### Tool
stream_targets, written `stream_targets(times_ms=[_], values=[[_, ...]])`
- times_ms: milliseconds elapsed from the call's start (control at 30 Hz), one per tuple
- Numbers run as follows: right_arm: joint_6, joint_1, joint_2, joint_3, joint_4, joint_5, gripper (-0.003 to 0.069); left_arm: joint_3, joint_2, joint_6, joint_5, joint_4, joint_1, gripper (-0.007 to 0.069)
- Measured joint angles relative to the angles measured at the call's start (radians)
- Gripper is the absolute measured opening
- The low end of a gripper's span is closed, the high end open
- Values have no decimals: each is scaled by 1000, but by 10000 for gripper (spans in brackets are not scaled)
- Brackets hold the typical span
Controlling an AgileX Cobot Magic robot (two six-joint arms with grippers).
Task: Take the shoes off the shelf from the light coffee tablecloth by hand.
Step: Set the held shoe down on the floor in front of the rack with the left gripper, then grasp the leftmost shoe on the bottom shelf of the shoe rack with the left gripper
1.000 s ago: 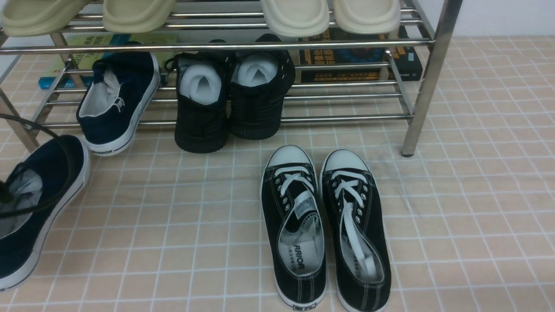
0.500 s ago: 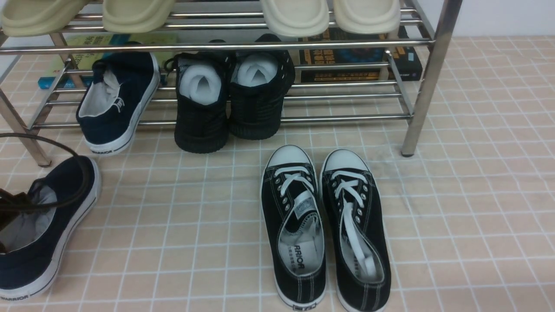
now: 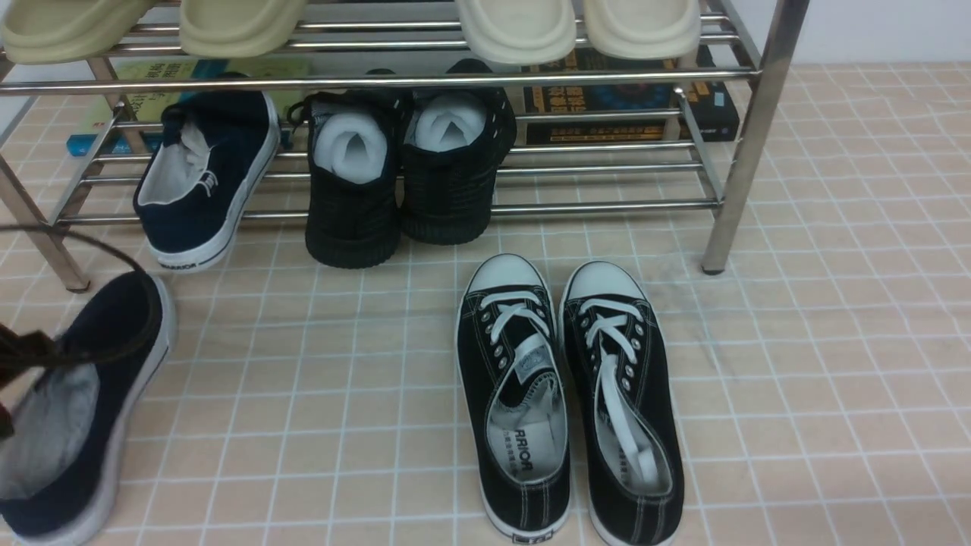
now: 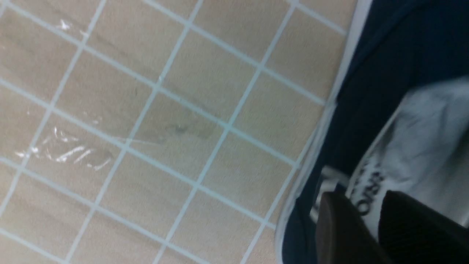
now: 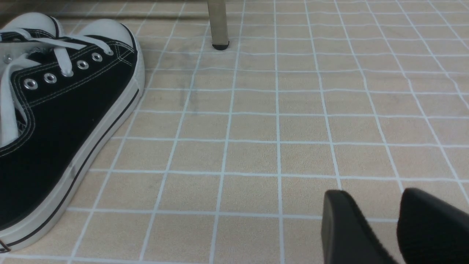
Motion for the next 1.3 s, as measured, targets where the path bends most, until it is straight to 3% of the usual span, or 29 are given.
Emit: stream_targets(times_ms=[133, 267, 433, 600, 767, 867, 1033, 1300], values=[[0, 0, 0, 0, 0, 0, 239, -85, -7, 0, 45, 0, 0, 322], [0, 0, 0, 0, 0, 0, 239, -150, -7, 0, 84, -9, 0, 335], [0, 0, 0, 0, 0, 0, 239, -248, -7, 0, 138, -33, -9, 227], [0, 0, 0, 0, 0, 0, 239, -349, -7, 0, 182, -44, -95, 30], [0, 0, 0, 0, 0, 0, 239, -393, -2, -9, 190, -50, -233, 1], [0, 0, 0, 0, 0, 0, 239, -414, 13, -88, 167, -63, -294, 1], [0, 0, 0, 0, 0, 0, 239, -445, 79, -256, 76, -54, -310, 44], [0, 0, 0, 0, 0, 0, 239, -447, 225, -307, -77, -46, -310, 290]])
